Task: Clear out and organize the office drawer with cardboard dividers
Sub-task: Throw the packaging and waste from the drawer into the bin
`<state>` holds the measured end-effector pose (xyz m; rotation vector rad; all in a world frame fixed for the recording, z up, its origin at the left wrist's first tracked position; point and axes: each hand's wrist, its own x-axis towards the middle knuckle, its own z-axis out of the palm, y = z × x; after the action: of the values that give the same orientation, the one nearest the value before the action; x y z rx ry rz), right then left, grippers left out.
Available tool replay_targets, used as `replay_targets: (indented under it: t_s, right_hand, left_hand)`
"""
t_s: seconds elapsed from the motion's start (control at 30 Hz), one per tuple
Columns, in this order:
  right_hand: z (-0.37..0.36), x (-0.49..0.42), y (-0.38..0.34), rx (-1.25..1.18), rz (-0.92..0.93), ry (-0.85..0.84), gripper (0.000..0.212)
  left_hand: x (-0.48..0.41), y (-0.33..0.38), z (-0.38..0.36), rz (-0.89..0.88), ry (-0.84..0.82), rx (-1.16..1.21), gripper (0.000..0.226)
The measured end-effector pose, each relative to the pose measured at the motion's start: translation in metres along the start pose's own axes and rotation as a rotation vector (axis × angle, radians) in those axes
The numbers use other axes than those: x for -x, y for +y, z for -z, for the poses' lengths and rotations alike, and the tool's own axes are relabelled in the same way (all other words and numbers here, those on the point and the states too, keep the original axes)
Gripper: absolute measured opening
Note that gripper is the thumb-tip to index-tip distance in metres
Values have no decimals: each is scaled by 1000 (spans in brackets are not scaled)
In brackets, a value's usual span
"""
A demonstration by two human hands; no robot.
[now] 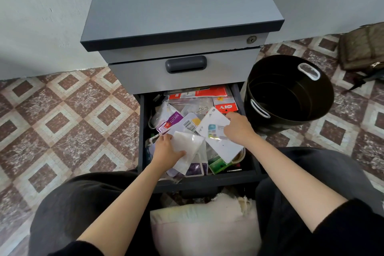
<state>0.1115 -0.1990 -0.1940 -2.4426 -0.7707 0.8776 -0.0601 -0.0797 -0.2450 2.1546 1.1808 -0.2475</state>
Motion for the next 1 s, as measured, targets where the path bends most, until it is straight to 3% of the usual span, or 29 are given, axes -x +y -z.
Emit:
replay_targets:
  t_s: [0.1, 0.2, 0.37, 0.5, 0.67, 0.73, 0.8, 0.93, 1.0]
  right_hand:
    - [-6, 0, -5, -450, -97, 9, 12]
    - [-19, 1, -7, -728, -221, -33, 17]
    - [-26, -3, -4, -853, -289, 244, 12]
    - [-19, -5, 0, -905, -299, 209, 21]
    - [-38, -1, 0, -754, -283, -81, 15]
    - [-51, 3, 0, -597, -256, -124, 10]
    - [-59, 7, 2, -386, -206, -189, 19]
    - [-66, 9, 7, -202, -170, -151, 12]
    - [-68, 7, 9, -174, -195, -88, 25]
  left_hand:
    - [0, 0, 3, 32, -24, 82, 64]
    - [1, -4, 7, 56, -34, 118, 64]
    - [2, -7, 9, 131, -62, 173, 67]
    - [3, -4, 8, 150, -60, 228, 60]
    - [0, -4, 6, 190, -39, 280, 21]
    - [1, -3, 5, 184, -15, 261, 34]
    - [2, -3, 5, 170, -25, 245, 40]
    - [-2, -5, 5, 165, -33, 223, 29]
    - [-3, -5, 3, 169, -27, 236, 22]
